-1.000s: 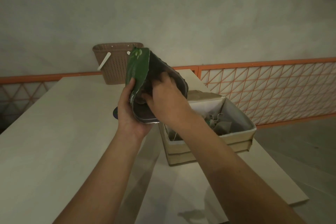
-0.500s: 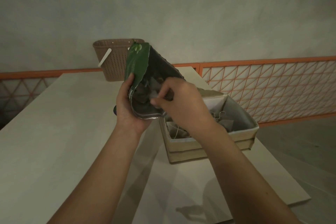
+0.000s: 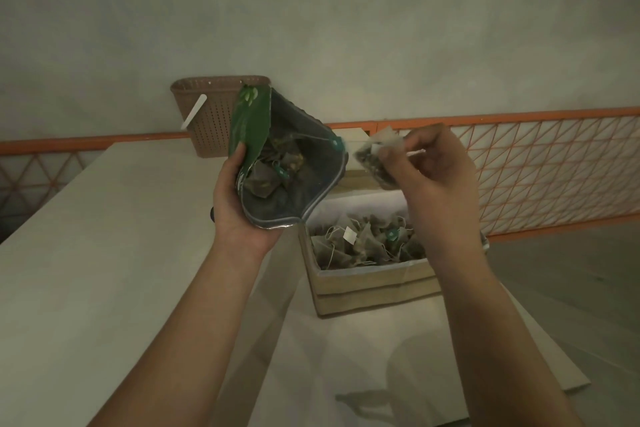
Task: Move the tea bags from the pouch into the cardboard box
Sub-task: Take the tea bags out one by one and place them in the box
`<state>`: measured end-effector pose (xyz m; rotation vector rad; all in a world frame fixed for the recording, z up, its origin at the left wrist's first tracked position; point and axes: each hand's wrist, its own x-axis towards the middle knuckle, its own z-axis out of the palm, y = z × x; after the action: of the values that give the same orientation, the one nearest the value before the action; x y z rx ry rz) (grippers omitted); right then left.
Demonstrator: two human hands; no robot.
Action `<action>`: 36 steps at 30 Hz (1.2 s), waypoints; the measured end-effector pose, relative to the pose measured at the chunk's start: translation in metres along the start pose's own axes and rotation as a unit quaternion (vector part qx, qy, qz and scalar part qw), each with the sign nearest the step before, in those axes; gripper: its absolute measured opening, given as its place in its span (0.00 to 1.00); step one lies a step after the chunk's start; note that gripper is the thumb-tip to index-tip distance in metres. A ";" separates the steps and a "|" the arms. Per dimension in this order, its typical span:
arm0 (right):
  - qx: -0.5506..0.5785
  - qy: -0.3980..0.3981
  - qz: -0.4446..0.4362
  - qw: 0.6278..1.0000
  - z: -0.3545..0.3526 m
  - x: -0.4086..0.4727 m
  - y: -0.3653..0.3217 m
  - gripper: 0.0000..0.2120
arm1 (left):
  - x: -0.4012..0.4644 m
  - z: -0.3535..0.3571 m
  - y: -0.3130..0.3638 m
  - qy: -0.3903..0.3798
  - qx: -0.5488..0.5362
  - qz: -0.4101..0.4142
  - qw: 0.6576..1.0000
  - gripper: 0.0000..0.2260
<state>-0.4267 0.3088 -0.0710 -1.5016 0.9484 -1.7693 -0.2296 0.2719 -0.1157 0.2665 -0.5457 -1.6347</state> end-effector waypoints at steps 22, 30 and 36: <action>-0.376 -0.168 0.008 0.911 0.014 -0.014 0.048 0.13 | -0.002 -0.003 -0.002 0.013 -0.018 -0.001 1.000 0.26; -0.252 -0.118 0.094 0.956 0.029 -0.010 0.032 0.16 | -0.006 0.003 -0.004 0.034 -0.011 0.004 0.999 0.24; -0.284 -0.028 -0.020 0.958 0.019 -0.008 0.019 0.08 | -0.005 0.000 -0.001 0.013 -0.004 0.006 1.000 0.27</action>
<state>-0.4065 0.3028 -0.0896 -1.9140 1.4918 -1.5383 -0.2296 0.2768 -0.1170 0.2770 -0.5199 -1.6202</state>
